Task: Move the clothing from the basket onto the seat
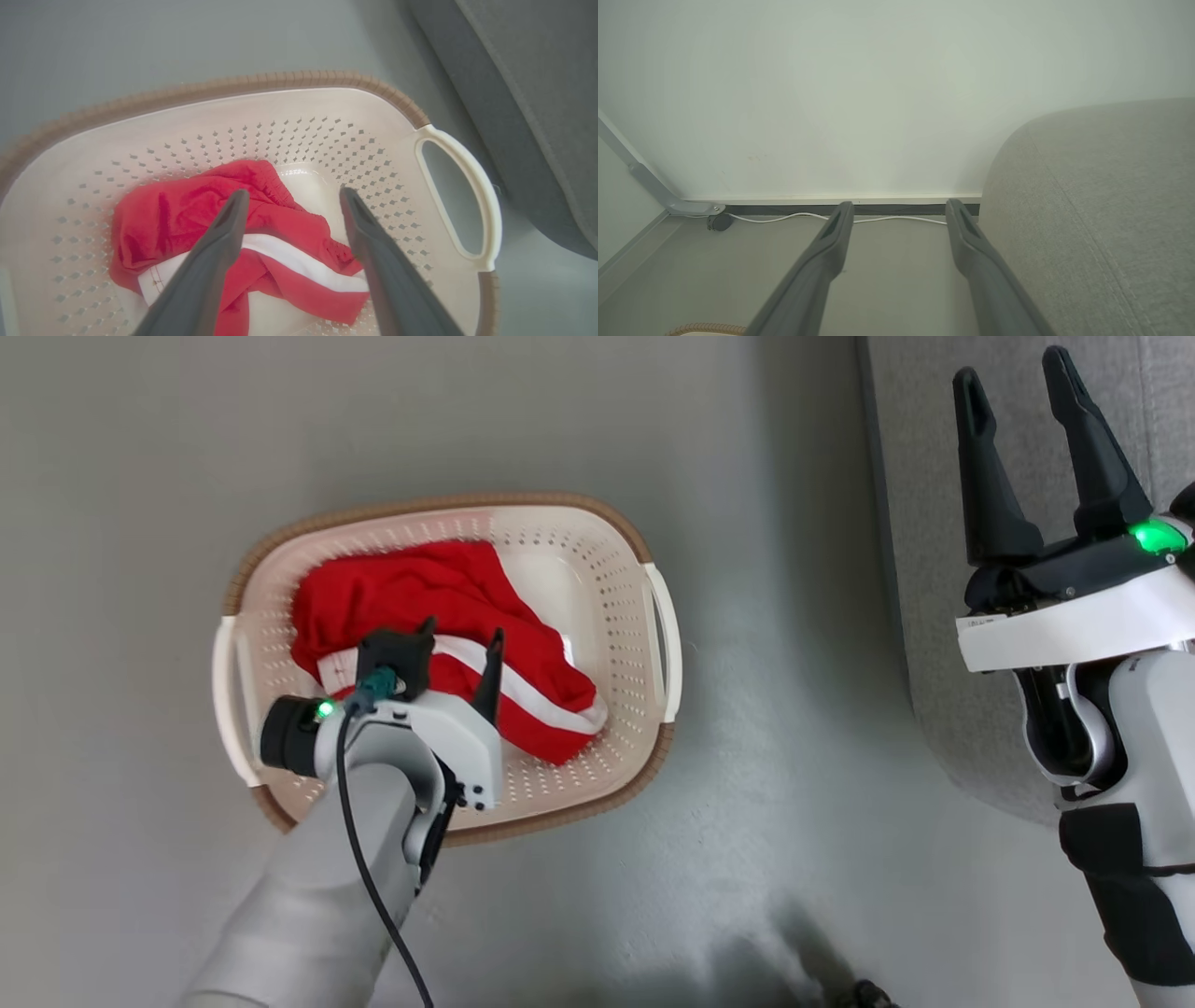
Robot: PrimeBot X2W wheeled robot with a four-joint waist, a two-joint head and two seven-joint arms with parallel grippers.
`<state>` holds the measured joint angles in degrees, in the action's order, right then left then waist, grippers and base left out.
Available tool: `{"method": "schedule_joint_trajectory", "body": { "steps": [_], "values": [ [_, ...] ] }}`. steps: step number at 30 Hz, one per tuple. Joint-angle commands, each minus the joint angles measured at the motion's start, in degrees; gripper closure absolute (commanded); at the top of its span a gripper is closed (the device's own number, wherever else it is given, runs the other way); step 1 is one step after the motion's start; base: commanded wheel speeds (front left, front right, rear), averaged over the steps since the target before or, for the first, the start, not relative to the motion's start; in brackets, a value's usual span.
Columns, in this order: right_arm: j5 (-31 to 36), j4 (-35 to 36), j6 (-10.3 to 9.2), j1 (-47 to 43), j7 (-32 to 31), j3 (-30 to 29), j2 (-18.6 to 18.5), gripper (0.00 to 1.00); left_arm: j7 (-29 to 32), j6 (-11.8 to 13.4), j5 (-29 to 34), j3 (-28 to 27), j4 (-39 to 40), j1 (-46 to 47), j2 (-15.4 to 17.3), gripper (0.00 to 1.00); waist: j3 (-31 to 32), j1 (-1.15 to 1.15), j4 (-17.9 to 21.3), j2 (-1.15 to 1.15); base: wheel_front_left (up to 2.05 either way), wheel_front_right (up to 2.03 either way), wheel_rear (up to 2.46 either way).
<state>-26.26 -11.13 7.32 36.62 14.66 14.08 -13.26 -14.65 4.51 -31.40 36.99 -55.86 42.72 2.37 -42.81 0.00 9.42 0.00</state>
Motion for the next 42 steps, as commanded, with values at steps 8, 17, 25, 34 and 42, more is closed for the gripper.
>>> {"method": "schedule_joint_trajectory", "body": {
  "steps": [8,17,25,34,42],
  "values": [
    [-0.75,3.24,0.17,0.13,0.34,1.42,-0.08,0.0,0.14,0.08,-2.08,1.93,-9.51,7.59,0.51,0.0,-6.97,0.0,3.94,0.0,0.0,0.0,0.0],
    [-1.17,4.71,0.17,0.92,0.34,1.75,0.7,0.0,4.51,0.35,-2.04,6.88,-15.04,13.15,0.51,0.0,-11.27,0.0,5.3,0.0,0.0,0.0,0.0],
    [-1.32,5.72,0.17,0.91,0.34,1.33,0.32,0.0,7.18,3.46,-2.26,8.13,-17.12,15.86,0.51,0.0,-14.38,0.0,5.36,0.0,0.0,0.0,0.0],
    [-1.17,7.11,0.17,0.57,0.34,0.67,0.03,0.0,9.83,8.67,-0.84,9.7,-17.94,17.49,1.51,0.0,-16.97,0.0,4.87,0.0,0.0,0.0,0.0],
    [-1.18,8.02,0.17,-0.21,0.34,0.32,-0.43,0.0,12.71,10.68,0.52,11.64,-18.05,18.29,1.57,0.0,-17.91,0.0,4.29,0.0,0.0,0.0,0.0]
  ]
}}
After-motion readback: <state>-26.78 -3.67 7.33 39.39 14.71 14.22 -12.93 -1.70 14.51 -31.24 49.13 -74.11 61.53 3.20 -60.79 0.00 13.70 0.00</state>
